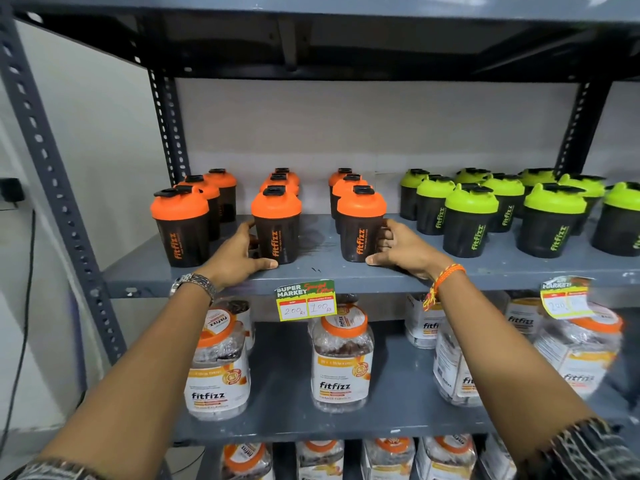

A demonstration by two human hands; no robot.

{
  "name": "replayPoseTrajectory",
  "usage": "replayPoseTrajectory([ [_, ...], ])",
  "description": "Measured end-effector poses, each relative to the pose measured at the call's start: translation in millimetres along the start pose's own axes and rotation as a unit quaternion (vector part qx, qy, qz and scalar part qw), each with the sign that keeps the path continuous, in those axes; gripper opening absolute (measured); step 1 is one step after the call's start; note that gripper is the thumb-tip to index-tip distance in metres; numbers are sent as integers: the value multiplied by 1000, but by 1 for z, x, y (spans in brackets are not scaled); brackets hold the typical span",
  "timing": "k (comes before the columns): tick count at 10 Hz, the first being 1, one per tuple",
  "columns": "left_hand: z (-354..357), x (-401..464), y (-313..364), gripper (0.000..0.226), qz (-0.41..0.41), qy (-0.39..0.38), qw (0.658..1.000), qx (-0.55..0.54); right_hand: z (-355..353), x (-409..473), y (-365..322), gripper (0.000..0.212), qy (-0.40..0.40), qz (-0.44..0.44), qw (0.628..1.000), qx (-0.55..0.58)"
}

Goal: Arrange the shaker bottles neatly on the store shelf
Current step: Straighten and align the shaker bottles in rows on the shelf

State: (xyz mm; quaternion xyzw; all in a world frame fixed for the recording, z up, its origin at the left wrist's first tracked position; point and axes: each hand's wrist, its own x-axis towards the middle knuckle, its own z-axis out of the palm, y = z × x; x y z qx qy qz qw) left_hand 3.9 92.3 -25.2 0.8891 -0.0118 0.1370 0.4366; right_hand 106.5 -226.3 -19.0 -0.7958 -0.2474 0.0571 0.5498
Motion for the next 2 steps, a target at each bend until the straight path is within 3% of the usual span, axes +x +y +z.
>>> replayPoseTrajectory([
  [1,1,-9,2,98,-24,29,998,55,-10,0,2,77,14,6,993,113],
  [2,16,-41,-3,76,-20,124,980,151,-12,9,4,74,101,33,979,173],
])
